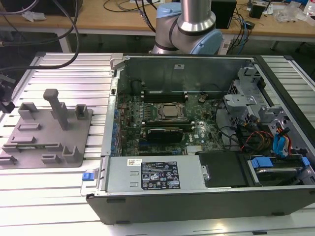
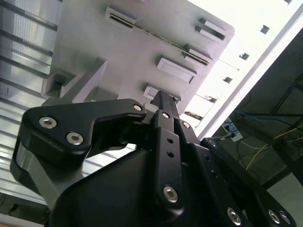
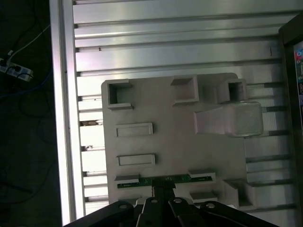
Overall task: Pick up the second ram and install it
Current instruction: 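Pick up the second ram and move it above second insertion slot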
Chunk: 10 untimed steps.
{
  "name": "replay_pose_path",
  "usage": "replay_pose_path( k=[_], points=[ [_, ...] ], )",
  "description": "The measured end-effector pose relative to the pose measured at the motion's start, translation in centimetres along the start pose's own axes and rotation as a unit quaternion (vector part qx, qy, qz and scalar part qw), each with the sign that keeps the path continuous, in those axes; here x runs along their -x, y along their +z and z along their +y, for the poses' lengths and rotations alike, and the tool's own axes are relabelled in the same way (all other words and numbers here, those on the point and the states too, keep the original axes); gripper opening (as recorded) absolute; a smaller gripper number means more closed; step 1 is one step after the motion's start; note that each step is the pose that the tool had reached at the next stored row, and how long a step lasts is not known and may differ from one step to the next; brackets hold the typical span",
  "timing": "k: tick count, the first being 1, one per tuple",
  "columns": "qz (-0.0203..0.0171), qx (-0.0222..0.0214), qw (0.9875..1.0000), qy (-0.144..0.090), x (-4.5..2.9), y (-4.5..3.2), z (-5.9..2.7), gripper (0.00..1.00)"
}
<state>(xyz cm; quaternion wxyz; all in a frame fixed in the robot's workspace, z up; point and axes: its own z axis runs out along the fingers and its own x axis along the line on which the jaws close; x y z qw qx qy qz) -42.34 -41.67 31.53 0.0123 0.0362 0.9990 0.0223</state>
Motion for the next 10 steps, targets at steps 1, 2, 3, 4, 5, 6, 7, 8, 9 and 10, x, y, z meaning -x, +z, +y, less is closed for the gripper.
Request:
replay_pose_path(
  k=[1, 2, 3, 4, 5, 6, 7, 8, 9, 10],
  points=[
    [0.0002, 0.0002, 1.0000, -0.006, 0.00, 0.00, 0.00, 0.08],
    [0.0011, 0.0006, 0.9997, -0.025, 0.00, 0.01, 0.00, 0.08],
    [0.0027, 0.0014, 0.9982, -0.059, 0.00, 0.01, 0.00, 0.08],
    [0.0033, 0.0017, 0.9973, -0.074, 0.00, 0.01, 0.00, 0.08],
    [0.0040, 0.0021, 0.9961, -0.088, 0.00, 0.02, 0.00, 0.08],
    [0.0051, 0.0027, 0.9935, -0.114, 0.00, 0.02, 0.00, 0.08],
    [0.0057, 0.0030, 0.9919, -0.127, 0.00, 0.02, 0.00, 0.08],
    [0.0063, 0.0033, 0.9900, -0.141, 0.00, 0.03, 0.00, 0.08],
    [0.0071, 0.0036, 0.9877, -0.156, 0.00, 0.02, 0.00, 0.08],
    [0.0075, 0.0039, 0.9860, -0.167, 0.00, 0.03, 0.00, 0.08]
  ],
)
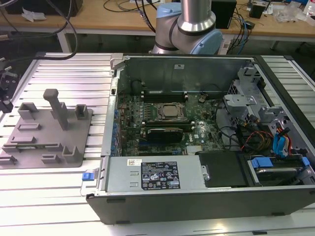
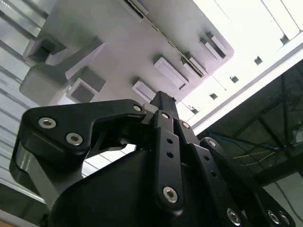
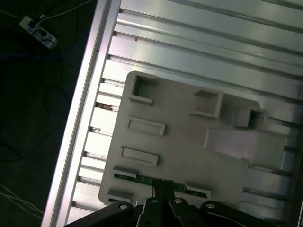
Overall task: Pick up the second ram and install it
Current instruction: 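Pick up the second ram and move it above second insertion slot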
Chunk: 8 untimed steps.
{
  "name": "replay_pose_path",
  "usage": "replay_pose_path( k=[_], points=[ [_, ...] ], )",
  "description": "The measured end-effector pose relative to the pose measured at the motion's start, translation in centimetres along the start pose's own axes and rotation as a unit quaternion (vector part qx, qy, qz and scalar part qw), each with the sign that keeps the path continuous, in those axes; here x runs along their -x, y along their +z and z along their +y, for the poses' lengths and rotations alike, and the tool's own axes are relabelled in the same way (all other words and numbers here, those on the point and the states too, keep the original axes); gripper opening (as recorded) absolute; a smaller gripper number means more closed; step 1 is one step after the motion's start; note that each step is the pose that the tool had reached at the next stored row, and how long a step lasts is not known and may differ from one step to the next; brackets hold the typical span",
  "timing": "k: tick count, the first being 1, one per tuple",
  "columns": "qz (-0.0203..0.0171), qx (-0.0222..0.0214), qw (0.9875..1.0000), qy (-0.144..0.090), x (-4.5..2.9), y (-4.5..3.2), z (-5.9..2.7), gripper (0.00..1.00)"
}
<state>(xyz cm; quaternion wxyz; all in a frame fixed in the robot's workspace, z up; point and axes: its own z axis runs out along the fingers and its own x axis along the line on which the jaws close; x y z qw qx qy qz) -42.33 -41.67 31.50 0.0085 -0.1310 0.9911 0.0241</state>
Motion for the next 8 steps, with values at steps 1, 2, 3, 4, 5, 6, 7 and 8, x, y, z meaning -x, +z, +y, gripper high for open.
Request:
replay_pose_path(
  k=[1, 2, 3, 4, 5, 6, 7, 8],
  points=[
    [0.0004, 0.0002, 1.0000, -0.010, 0.00, 0.00, 0.00, 0.08],
    [0.0012, 0.0006, 0.9996, -0.027, 0.00, 0.01, 0.00, 0.08],
    [0.0019, 0.0009, 0.9992, -0.041, 0.00, 0.02, 0.00, 0.08],
    [0.0023, 0.0011, 0.9987, -0.050, 0.00, 0.03, 0.00, 0.08],
    [0.0033, 0.0016, 0.9974, -0.072, 0.00, 0.06, 0.00, 0.08],
    [0.0041, 0.0020, 0.9962, -0.088, 0.00, 0.08, 0.00, 0.08],
    [0.0047, 0.0023, 0.9948, -0.102, 0.00, 0.11, 0.00, 0.08],
    [0.0052, 0.0026, 0.9936, -0.113, 0.00, 0.13, -0.01, 0.08]
  ],
)
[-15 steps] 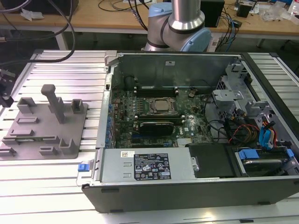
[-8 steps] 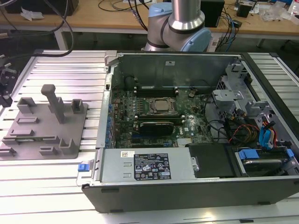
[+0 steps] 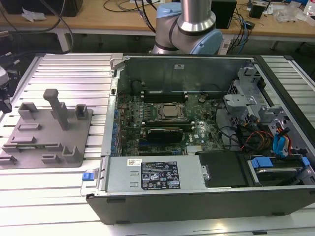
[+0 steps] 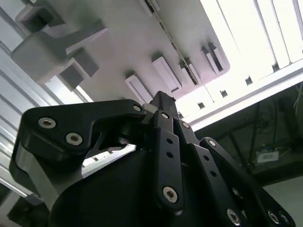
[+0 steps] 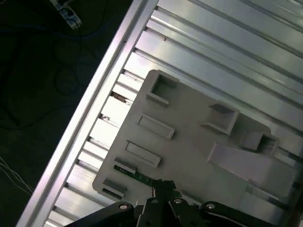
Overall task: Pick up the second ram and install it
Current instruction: 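Pick up the second ram and move it above second insertion slot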
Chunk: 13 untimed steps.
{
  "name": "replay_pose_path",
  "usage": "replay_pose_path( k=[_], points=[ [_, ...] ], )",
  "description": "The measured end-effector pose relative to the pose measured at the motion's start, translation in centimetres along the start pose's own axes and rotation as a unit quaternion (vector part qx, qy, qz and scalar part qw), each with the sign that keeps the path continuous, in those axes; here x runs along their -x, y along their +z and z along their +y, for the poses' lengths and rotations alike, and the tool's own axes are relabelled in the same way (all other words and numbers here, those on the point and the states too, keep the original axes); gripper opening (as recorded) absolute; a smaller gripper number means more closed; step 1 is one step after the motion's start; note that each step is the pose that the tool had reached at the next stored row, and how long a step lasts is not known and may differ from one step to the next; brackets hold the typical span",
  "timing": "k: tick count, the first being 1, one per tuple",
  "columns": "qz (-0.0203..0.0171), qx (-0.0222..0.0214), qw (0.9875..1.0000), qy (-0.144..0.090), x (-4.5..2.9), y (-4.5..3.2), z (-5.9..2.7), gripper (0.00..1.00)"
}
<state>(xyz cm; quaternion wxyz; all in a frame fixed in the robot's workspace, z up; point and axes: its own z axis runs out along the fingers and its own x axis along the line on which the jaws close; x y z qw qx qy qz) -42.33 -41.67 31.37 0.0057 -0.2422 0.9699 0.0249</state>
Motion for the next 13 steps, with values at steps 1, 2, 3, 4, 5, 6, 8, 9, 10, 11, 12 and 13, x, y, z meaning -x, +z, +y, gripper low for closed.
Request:
replay_pose_path(
  k=[1, 2, 3, 4, 5, 6, 8, 9, 10, 11, 12, 13],
  points=[
    [0.0010, 0.0005, 0.9998, -0.021, 0.00, 0.03, 0.00, 0.08],
    [0.0014, 0.0007, 0.9995, -0.031, 0.00, 0.06, 0.00, 0.08],
    [0.0018, 0.0009, 0.9992, -0.041, 0.00, 0.07, 0.00, 0.08],
    [0.0030, 0.0015, 0.9978, -0.066, 0.00, 0.12, 0.00, 0.08],
    [0.0038, 0.0019, 0.9965, -0.084, 0.00, 0.15, -0.01, 0.08],
    [0.0049, 0.0024, 0.9944, -0.105, -0.01, 0.19, -0.01, 0.08],
    [0.0060, 0.0030, 0.9915, -0.130, -0.01, 0.24, -0.01, 0.08],
    [0.0076, 0.0038, 0.9862, -0.166, -0.01, 0.31, -0.01, 0.08],
    [0.0085, 0.0043, 0.9826, -0.186, -0.01, 0.35, -0.01, 0.08],
    [0.0095, 0.0048, 0.9779, -0.209, -0.01, 0.39, -0.02, 0.08],
    [0.0106, 0.0053, 0.9726, -0.232, -0.01, 0.44, -0.02, 0.08],
    [0.0112, 0.0056, 0.9693, -0.245, -0.01, 0.48, -0.02, 0.08]
  ],
)
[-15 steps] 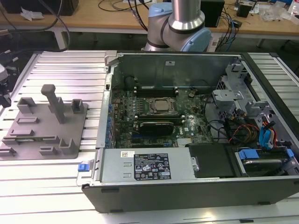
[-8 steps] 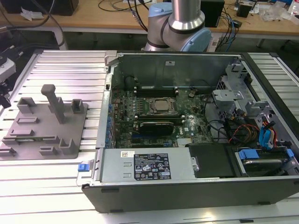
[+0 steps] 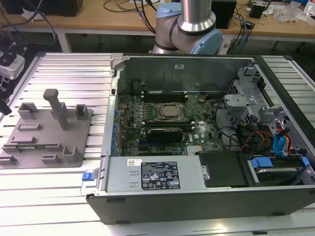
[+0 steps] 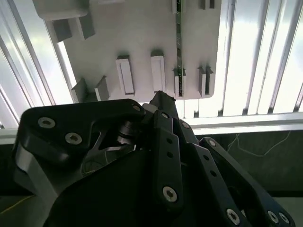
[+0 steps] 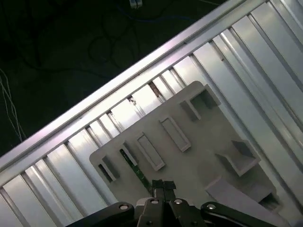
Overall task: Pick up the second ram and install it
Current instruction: 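Pick up the second ram and move it above second insertion slot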
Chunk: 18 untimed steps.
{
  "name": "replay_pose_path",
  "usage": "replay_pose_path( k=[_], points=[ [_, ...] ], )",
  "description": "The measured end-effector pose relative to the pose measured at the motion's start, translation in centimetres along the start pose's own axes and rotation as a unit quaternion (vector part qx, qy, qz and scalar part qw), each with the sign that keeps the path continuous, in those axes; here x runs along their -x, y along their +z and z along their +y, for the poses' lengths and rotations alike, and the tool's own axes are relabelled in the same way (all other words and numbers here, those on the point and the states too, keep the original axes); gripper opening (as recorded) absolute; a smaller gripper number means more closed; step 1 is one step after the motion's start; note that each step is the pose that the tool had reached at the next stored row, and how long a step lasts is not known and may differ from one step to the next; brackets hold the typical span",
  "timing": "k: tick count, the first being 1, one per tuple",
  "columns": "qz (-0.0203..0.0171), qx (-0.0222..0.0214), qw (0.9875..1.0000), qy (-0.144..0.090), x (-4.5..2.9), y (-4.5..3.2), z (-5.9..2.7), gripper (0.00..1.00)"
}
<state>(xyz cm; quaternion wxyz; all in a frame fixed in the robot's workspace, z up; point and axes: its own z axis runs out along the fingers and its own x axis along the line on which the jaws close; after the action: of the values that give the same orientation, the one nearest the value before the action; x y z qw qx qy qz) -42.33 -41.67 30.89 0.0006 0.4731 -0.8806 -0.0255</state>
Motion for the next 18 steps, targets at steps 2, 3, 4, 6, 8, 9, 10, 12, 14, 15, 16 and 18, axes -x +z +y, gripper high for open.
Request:
replay_pose_path(
  k=[2, 3, 4, 6, 8, 9, 10, 12, 14, 15, 16, 18],
  points=[
    [0.0013, 0.0007, 0.9996, -0.028, 0.00, 0.07, 0.00, 0.08],
    [0.0017, 0.0008, 0.9993, -0.037, 0.00, 0.09, 0.00, 0.08],
    [0.0021, 0.0011, 0.9989, -0.047, 0.00, 0.12, -0.01, 0.08],
    [0.0046, 0.0023, 0.9949, -0.101, -0.01, 0.34, -0.02, 0.08],
    [0.0056, 0.0028, 0.9923, -0.124, -0.01, 0.45, -0.02, 0.08],
    [0.0064, 0.0032, 0.9900, -0.141, -0.01, 0.55, -0.03, 0.08],
    [0.0068, 0.0035, 0.9886, -0.150, -0.01, 0.61, -0.03, 0.08],
    [0.0084, 0.0042, 0.9827, -0.185, -0.02, 0.89, -0.04, 0.08],
    [0.0092, 0.0047, 0.9791, -0.203, -0.02, 1.04, -0.05, 0.08],
    [0.0096, 0.0049, 0.9773, -0.212, -0.03, 1.11, -0.05, 0.08],
    [0.0102, 0.0052, 0.9743, -0.225, -0.03, 1.22, -0.06, 0.08],
    [0.0113, 0.0057, 0.9688, -0.248, -0.03, 1.39, -0.07, 0.08]
  ],
)
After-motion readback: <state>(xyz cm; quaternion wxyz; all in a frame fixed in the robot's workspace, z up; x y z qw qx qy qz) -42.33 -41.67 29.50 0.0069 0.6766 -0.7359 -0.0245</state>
